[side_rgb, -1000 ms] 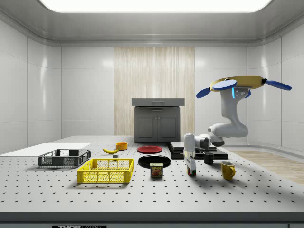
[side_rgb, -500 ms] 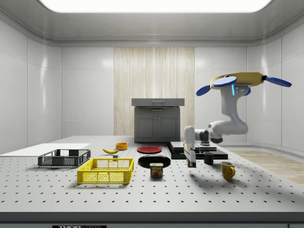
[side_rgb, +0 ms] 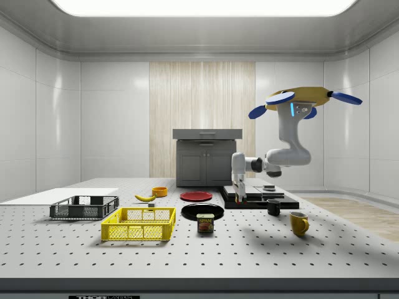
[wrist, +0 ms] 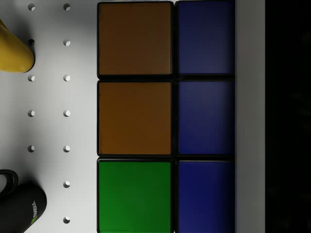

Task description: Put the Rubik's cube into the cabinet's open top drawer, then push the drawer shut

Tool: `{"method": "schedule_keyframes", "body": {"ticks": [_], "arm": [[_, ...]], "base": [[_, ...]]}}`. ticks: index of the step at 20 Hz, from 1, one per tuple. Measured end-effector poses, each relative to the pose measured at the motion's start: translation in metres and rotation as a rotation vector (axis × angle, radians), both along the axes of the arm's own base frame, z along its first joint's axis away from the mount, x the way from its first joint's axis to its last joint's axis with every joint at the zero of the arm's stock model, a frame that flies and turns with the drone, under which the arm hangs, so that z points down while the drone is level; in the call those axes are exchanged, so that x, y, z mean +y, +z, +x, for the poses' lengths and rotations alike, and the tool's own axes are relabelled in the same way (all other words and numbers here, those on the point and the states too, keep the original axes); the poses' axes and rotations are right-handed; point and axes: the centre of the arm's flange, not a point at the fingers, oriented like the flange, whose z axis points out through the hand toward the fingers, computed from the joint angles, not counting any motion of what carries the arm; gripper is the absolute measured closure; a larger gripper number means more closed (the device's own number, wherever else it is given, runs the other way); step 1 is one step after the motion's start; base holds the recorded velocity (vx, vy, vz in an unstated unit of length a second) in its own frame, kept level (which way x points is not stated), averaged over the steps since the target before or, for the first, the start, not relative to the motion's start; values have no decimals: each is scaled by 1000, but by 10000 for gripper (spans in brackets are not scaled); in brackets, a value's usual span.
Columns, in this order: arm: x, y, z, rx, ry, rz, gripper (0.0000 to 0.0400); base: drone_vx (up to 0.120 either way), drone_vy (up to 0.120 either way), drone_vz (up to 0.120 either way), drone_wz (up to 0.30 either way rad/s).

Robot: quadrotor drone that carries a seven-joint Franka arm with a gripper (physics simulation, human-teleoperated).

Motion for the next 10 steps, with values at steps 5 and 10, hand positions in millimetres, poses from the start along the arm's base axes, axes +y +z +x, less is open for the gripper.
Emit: {"method": "schedule_keyframes", "body": {"ticks": [5, 10], "arm": [[0, -1, 0, 0, 0, 0, 75], [0, -1, 0, 0, 0, 0, 75]], "base": [[32, -48, 120, 0], [120, -120, 120, 0]]}}
